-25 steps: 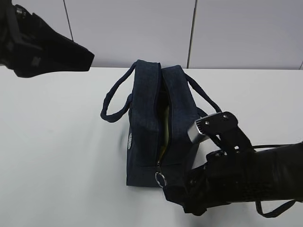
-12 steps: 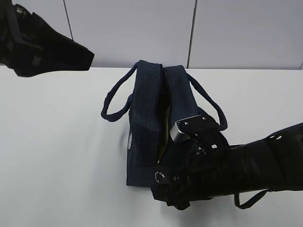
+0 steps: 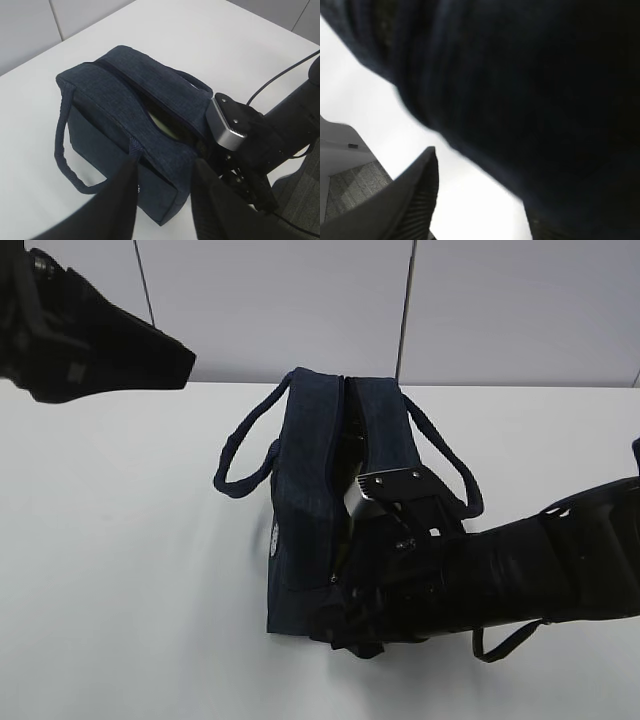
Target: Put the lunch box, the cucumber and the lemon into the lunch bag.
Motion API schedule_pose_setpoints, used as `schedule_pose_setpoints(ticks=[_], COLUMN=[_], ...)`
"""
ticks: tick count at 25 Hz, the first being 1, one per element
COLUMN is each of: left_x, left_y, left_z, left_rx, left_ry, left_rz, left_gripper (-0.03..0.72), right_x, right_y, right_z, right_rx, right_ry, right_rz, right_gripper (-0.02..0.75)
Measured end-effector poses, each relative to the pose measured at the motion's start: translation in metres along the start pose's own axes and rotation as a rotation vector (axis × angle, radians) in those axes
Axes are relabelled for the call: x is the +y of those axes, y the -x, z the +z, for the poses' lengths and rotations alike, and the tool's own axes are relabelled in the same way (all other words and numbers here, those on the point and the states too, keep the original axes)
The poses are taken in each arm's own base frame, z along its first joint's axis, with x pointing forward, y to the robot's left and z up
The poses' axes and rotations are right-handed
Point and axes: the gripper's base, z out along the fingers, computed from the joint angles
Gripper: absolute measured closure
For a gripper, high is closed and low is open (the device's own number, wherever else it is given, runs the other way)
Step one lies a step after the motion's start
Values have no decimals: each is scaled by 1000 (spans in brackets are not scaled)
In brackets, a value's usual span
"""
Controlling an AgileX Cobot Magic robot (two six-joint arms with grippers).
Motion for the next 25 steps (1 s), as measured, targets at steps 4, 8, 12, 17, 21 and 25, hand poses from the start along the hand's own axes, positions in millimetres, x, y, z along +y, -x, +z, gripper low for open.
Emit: schedule_pose_setpoints(ticks=[4, 8, 12, 17, 21, 25], left_x=[0, 0, 0, 1, 0, 0], left_y=[0, -1, -1, -1, -1, -1], left_z=[0, 1, 1, 1, 1, 1], left_rx=[1, 2, 2, 1, 0, 0], left_ry=[2, 3, 4, 5, 4, 4], left_rz=[3, 2, 2, 2, 0, 0], left_gripper=[447, 449, 449, 449, 449, 449], right_x=[0, -2, -4, -5, -11, -12], right_y=[1, 1, 1, 1, -7, -14], right_z=[0, 0, 0, 1, 11, 19], right_rx=[-2, -2, -1, 2, 42, 74], right_ry=[-3, -18, -42, -61, -67, -34], right_rz=[8, 11, 15, 49, 86, 104], right_gripper=[414, 483, 494, 494, 528, 675])
